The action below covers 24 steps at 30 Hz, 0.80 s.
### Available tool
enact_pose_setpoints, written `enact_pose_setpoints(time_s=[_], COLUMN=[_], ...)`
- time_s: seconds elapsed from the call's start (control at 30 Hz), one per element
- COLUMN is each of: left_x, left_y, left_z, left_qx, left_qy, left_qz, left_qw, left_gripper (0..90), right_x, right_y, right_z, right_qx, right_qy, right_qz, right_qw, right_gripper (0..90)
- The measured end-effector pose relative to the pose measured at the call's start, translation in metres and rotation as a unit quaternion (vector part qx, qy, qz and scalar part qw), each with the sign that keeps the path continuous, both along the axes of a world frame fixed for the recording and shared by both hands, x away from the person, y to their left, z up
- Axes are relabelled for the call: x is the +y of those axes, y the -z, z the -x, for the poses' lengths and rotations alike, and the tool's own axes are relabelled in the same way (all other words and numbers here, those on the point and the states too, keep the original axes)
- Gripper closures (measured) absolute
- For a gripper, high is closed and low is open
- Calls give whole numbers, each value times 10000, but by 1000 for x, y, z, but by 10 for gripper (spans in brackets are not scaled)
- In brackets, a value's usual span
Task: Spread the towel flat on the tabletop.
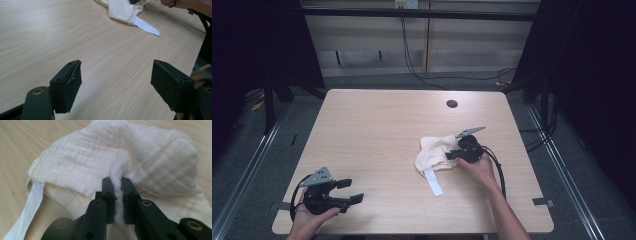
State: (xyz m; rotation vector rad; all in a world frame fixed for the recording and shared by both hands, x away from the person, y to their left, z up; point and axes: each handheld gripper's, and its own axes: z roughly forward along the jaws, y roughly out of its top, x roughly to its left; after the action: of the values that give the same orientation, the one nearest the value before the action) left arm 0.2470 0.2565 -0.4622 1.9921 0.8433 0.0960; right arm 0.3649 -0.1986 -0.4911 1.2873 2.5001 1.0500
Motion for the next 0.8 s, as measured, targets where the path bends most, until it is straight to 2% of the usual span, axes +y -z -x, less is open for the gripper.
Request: enact_pose_setpoints(time_s=[0.07,0.13,0.23,0.37,0.5,0.63,0.7,0.8], left_x=[0,0,0,-1,0,3,2,-1], left_y=[0,0,0,0,-1,-1,-1,-2], left_z=[0,0,0,1,1,0,2,3], left_qx=[-4,-8,5,-21,-96,-84,-126,-165], left_qy=[-5,11,24,58,-47,-27,19,68], left_qz=[9,2,18,-22,16,49,56,-1], left_qw=[10000,10000,10000,10000,9999,9999,9999,9998], left_gripper=[244,246,264,273,291,296,312,316], right_x=[3,4,6,9,15,22,25,31], right_y=[-3,-5,-6,-6,-6,-4,-3,-2], right_z=[5,10,15,25,32,40,43,51], right_qx=[-33,-57,-66,-23,11,74,126,259], right_qy=[-51,-108,-142,-244,-291,-423,-483,-615], right_qz=[24,-91,-99,-246,-155,-189,-284,-356], right_qw=[10000,9999,9998,9994,9995,9989,9983,9971], right_gripper=[829,829,829,829,827,826,826,826])
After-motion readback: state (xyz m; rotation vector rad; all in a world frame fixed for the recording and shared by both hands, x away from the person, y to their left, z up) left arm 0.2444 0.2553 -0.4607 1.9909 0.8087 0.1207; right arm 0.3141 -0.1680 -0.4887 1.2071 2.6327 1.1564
